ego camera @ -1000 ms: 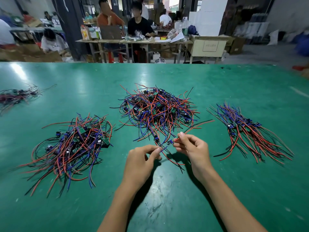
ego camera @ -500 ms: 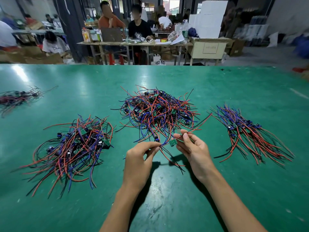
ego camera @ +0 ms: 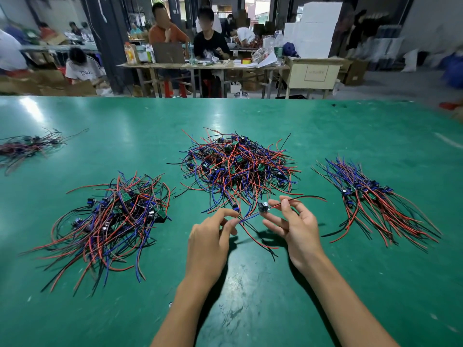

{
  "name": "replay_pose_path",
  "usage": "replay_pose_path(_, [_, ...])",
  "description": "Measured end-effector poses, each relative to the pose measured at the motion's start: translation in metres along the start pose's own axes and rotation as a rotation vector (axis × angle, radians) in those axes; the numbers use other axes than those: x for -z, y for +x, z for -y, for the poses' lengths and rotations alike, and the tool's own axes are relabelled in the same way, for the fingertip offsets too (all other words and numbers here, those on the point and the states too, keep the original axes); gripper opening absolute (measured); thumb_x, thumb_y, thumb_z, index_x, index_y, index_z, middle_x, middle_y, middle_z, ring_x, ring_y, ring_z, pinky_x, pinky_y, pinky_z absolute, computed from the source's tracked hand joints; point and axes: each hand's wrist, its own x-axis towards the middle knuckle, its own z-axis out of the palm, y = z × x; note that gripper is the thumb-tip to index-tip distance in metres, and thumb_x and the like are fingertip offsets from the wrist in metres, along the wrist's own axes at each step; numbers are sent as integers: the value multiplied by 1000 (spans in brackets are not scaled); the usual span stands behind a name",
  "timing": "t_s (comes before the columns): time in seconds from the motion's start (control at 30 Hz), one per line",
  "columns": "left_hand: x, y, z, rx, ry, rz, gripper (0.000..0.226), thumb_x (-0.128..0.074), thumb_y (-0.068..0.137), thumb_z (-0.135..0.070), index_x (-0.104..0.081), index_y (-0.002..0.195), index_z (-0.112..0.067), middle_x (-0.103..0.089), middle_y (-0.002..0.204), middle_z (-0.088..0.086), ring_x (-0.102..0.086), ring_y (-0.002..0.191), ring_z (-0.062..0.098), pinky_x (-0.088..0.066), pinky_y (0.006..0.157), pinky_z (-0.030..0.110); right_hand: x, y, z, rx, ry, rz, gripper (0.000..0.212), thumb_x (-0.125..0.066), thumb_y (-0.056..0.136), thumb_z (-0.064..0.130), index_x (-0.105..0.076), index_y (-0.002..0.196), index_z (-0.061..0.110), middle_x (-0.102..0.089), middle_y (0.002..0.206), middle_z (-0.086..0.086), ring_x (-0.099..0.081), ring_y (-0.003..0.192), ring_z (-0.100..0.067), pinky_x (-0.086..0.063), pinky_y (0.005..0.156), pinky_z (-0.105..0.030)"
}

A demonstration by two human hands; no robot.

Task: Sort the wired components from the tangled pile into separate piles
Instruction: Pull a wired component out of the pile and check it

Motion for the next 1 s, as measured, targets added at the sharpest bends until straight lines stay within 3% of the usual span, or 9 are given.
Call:
replay_pose_path(0.23, [-2,2,3,58,-113,-27,9,-71,92,-34,-67,94,-42,-70,75,-26,-65,66,-2,-38,59,12,-1,-4,1,-51,-15,110,14,-59,101,14,-47,107,15,-75,112,-16,-75,94,-37,-63,70,-35])
replay_pose_path(0.47, [2,4,4,136,-227,-140,6,-76,87,-37,-71,83,-36,-69,63,-14,-55,49,-1,-38,51,11,5,-2,17,3,82,48,16,-50,101,-4,-44,105,10,-75,110,-19,-75,93,-37,-63,71,-31])
replay_pose_path(0.5, [3,5,4,164,-262,-158,7,-76,87,-37,-72,82,-34,-69,60,-11,-55,48,-1,-41,51,13,6,0,20,15,80,45,16,-49,102,-4,-44,105,11,-75,110,-18,-75,94,-38,-63,71,-32])
replay_pose_path(0.63, [4,8,9,312,-426,-190,14,-72,91,-37,-73,81,-27,-64,53,3,-56,44,16,-55,50,43,7,15,40,77,124,-35,17,-46,103,-5,-45,103,12,-75,108,-18,-77,86,-31,-64,70,-34])
replay_pose_path(0.77, [5,12,13,355,-411,-239,22,-63,98,-39,-75,84,-27,-57,49,-1,-50,44,18,-51,52,38,15,54,90,232,290,-179,21,-43,105,-3,-52,98,14,-67,107,-10,-76,72,-18,-64,70,-34])
replay_pose_path(0.83, [5,12,13,374,-407,-234,23,-62,98,-38,-76,83,-27,-58,50,-2,-54,49,19,-53,52,41,25,71,117,290,446,-301,21,-41,106,-1,-53,102,16,-62,124,-14,-75,89,-20,-61,79,-31])
replay_pose_path(0.9, [4,11,13,384,-412,-215,22,-64,98,-36,-76,81,-27,-60,51,-1,-59,52,20,-54,46,41,41,78,131,282,558,-411,23,-36,109,3,-52,120,15,-48,149,-13,-53,134,-27,-43,110,-32])
replay_pose_path(0.93, [3,11,13,388,-417,-209,22,-64,97,-35,-76,80,-27,-60,52,0,-61,53,20,-54,43,37,50,78,132,252,590,-399,25,-32,110,5,-51,125,12,-47,149,-14,-39,146,-30,-27,120,-35])
replay_pose_path(1.0, [2,12,13,401,-422,-203,22,-65,97,-32,-76,79,-26,-61,52,1,-62,53,21,-51,41,32,74,74,124,72,423,-358,27,-35,111,13,-58,112,-1,-58,128,-29,-36,141,-50,1,117,-54])
